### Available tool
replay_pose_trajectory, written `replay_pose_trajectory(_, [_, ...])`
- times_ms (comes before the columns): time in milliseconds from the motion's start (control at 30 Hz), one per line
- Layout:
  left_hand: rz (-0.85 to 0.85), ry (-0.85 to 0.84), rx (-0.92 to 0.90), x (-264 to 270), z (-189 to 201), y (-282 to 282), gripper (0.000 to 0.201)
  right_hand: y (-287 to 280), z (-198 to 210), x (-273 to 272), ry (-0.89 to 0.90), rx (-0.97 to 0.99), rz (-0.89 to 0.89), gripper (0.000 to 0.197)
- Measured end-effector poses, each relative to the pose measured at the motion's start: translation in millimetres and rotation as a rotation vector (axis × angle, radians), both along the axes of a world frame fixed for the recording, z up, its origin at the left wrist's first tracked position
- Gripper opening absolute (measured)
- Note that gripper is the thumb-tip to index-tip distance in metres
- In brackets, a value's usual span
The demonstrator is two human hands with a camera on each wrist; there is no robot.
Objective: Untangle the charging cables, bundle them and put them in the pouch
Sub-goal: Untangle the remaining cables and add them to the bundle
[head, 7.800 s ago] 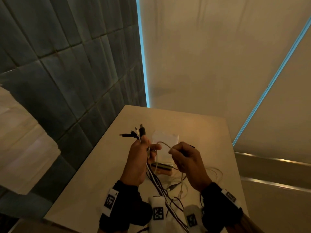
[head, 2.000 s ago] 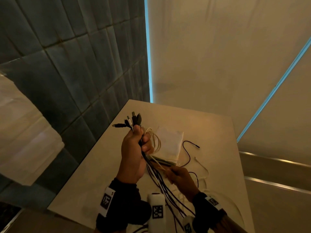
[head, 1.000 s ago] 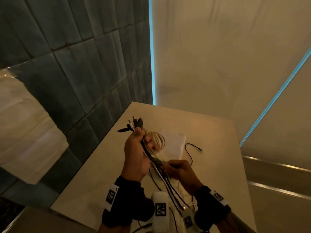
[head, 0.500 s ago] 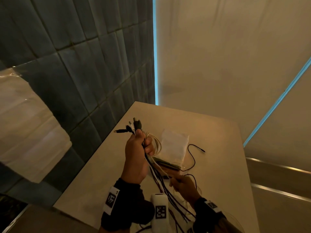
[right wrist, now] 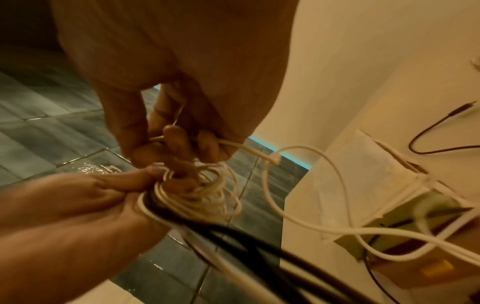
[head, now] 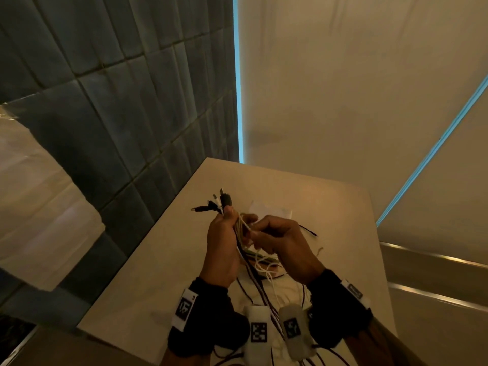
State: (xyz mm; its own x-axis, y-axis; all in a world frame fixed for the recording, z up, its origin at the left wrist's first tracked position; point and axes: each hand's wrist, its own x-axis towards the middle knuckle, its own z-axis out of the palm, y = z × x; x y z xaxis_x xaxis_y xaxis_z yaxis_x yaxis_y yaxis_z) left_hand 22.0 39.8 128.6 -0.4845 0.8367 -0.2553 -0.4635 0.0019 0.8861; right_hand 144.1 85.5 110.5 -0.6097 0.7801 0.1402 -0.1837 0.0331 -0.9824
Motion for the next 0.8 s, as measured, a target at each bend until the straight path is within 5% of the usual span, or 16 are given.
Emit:
replay_pose_trajectory(167, [0.007,-0.219,0.153,0,9,2,0.031,2,-36,8,-0.024,-0.161,-0.02,0.012])
replay_pose_trajectory(400, [0.015,-0.129,0.186,-1,1,-1,0.031,7,-92,22,-0.195,-0.109,-0.087,0.027])
replay_pose_trajectory(600, [0.035,0.117,0.108,-1,-1,-1,0.033,1,-88,48,-0.354,0.155,-0.201,0.03])
replay_pose_trajectory(800, [0.065,0.372,-0.03,-8,-16,3,0.035,-19,-80,162,-0.471,0.185,-0.686,0.028])
